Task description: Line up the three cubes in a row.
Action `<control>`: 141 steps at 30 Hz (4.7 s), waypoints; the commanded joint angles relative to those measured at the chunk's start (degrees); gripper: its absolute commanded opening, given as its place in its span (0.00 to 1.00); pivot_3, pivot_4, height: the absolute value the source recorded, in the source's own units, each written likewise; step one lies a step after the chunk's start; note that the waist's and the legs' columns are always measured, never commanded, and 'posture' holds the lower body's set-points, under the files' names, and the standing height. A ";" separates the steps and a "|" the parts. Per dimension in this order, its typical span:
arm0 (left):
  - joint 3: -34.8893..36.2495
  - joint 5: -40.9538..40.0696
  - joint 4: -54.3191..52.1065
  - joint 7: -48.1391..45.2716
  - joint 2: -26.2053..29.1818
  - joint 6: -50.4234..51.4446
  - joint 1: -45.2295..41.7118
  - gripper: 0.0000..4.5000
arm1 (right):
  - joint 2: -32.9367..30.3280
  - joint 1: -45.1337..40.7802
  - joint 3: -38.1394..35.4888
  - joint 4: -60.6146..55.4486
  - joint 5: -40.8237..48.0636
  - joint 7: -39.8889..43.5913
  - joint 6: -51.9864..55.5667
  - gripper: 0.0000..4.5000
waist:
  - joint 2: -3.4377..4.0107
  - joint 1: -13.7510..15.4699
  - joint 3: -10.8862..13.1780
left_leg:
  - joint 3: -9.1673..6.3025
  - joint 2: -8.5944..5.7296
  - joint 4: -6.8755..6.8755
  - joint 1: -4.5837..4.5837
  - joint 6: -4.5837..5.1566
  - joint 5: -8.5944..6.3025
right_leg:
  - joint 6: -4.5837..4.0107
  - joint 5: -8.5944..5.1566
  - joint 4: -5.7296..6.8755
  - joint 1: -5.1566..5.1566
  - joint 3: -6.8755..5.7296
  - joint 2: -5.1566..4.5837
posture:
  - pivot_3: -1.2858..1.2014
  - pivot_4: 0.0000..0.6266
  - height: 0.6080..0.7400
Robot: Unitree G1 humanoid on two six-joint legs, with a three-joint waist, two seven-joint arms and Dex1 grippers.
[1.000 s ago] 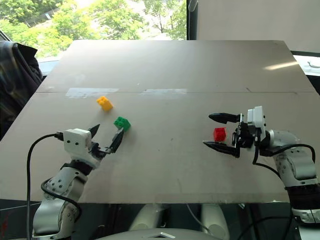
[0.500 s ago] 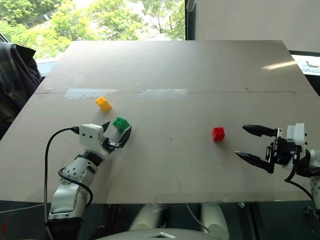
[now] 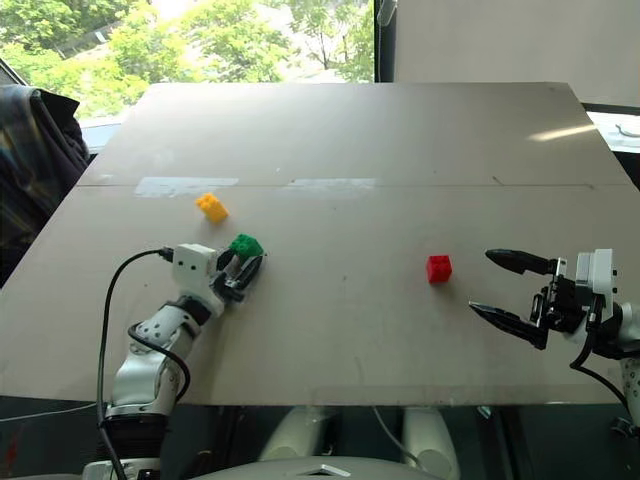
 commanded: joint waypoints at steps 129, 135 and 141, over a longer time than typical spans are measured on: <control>3.43 8.28 33.68 17.41 0.58 -4.48 -27.84 0.99 | 4.66 0.78 -2.78 -0.32 -0.16 -2.68 -3.15 1.00 | -0.06 0.07 0.04 | -0.43 -0.14 0.54 -0.15 0.04 -0.03 | 0.06 -0.01 0.05 0.22 -0.38 -0.09 | 0.52 0.24 1.00; 3.10 9.71 32.15 25.25 -3.52 -3.02 -28.12 0.99 | 4.55 0.65 -2.80 -0.05 -0.26 -2.59 -3.38 1.00 | -0.04 0.15 0.02 | -0.48 -0.22 0.54 -0.14 0.04 -0.03 | 0.07 -0.01 0.09 0.24 -0.43 -0.16 | 0.52 0.24 1.00; 3.35 10.63 31.32 31.53 -6.10 -0.90 -29.07 0.99 | 4.49 0.61 -2.66 -0.23 -0.34 -2.63 -3.35 1.00 | -0.03 0.13 0.02 | -0.48 -0.23 0.54 -0.14 -0.01 0.00 | 0.07 -0.01 0.10 0.24 -0.43 -0.16 | 0.52 0.24 1.00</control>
